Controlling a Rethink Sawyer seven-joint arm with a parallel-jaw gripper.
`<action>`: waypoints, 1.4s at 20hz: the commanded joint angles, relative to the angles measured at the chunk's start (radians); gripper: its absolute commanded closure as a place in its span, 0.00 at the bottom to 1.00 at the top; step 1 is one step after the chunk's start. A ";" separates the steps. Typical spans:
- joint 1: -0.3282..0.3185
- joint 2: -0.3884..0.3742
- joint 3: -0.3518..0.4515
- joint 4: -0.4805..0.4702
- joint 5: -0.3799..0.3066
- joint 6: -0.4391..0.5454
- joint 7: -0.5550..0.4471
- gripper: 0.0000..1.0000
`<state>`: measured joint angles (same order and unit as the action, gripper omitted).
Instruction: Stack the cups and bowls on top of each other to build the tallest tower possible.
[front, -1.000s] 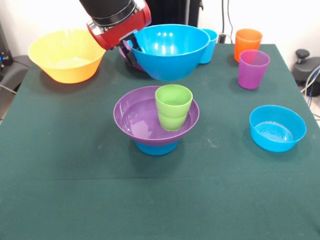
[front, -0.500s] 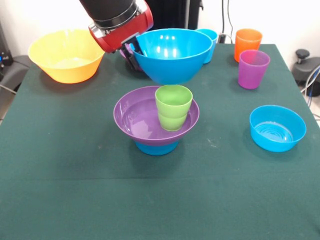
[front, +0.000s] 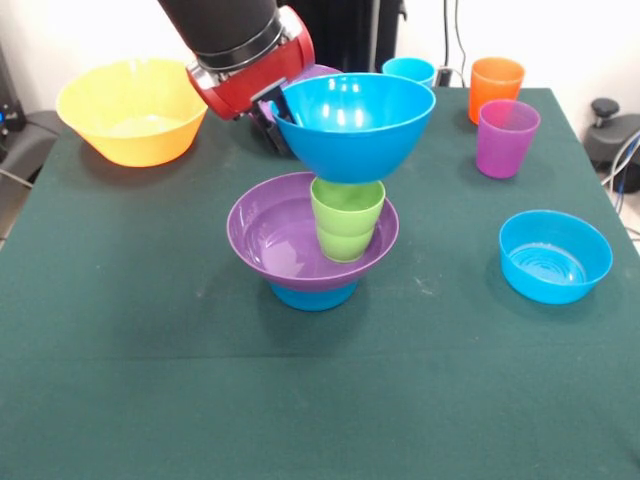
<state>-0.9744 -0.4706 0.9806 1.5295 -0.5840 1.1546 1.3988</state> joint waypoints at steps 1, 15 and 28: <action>0.056 0.033 -0.023 -0.020 -0.026 -0.034 -0.169 1.00; 0.057 0.051 -0.041 -0.050 -0.055 -0.012 -0.214 1.00; 0.061 0.062 -0.052 -0.087 -0.071 0.036 -0.262 1.00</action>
<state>-0.9675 -0.4627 0.9801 1.5052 -0.5964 1.1546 1.3988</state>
